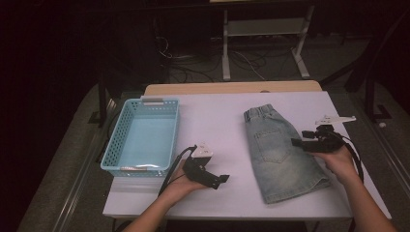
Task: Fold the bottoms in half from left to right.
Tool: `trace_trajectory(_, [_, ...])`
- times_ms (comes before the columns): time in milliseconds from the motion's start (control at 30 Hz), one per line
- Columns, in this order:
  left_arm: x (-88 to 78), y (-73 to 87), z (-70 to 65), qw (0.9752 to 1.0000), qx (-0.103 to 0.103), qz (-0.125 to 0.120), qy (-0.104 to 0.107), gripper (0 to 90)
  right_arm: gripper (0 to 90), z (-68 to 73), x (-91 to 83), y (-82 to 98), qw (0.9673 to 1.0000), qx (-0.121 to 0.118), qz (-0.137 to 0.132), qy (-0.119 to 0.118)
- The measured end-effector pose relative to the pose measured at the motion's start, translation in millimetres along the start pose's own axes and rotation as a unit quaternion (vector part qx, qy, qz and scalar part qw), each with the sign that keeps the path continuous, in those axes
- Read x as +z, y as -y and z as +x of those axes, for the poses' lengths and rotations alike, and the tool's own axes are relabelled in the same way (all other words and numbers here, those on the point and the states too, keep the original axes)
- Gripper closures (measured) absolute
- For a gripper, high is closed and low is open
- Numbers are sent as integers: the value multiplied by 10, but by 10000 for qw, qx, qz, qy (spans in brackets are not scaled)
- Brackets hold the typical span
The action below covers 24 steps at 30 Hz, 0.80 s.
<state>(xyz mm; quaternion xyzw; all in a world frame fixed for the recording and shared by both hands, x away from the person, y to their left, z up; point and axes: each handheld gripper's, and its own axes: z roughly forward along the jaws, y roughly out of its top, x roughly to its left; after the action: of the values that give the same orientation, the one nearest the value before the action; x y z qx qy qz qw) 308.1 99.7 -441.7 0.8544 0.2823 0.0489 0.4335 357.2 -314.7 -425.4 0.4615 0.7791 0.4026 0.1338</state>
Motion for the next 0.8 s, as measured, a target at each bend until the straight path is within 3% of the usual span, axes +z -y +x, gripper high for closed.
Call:
trace_trajectory(200, [114, -126, -33, 9999, -97, -121, 48, 0, 344, 6, -28, 30, 9999, -49, 82, 63])
trace_trajectory(800, [434, -408, -62, 9994, -229, -171, -212, 0, 343, -19, -12, 57, 9999, -19, 133, 45])
